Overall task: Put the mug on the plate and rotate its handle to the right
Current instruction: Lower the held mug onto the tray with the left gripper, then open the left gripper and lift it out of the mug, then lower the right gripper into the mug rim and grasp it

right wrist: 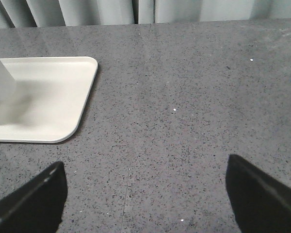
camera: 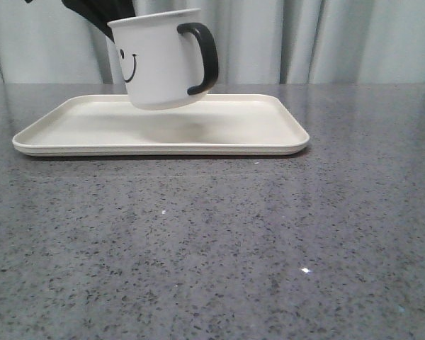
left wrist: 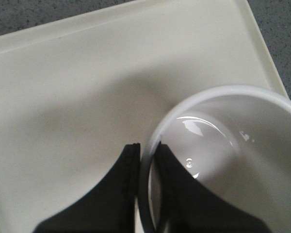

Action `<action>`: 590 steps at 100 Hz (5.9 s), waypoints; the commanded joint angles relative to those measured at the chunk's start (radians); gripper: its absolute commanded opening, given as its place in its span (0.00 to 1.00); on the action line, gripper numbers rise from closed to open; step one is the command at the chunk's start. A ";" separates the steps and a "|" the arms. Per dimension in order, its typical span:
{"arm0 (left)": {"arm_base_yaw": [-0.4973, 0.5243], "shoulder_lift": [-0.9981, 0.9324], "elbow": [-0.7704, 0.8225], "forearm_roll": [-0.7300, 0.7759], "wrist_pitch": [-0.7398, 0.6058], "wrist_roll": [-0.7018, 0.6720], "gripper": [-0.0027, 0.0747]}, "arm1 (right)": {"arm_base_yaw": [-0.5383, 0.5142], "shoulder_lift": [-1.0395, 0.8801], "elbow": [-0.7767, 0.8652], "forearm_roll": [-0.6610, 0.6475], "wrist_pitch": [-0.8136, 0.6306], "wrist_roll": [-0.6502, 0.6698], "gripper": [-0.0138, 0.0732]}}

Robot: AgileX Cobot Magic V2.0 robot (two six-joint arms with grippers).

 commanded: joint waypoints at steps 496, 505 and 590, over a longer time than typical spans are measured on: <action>-0.069 -1.196 1.190 0.682 -0.467 -0.512 0.67 | 0.428 1.192 -0.875 0.141 -0.149 -0.146 0.91; -0.069 -1.196 1.190 0.682 -0.467 -0.512 0.67 | 0.444 1.227 -0.908 0.099 -0.145 -0.089 0.91; -0.069 -1.196 1.190 0.682 -0.467 -0.512 0.67 | 0.469 1.391 -0.920 0.073 -0.187 -0.018 0.85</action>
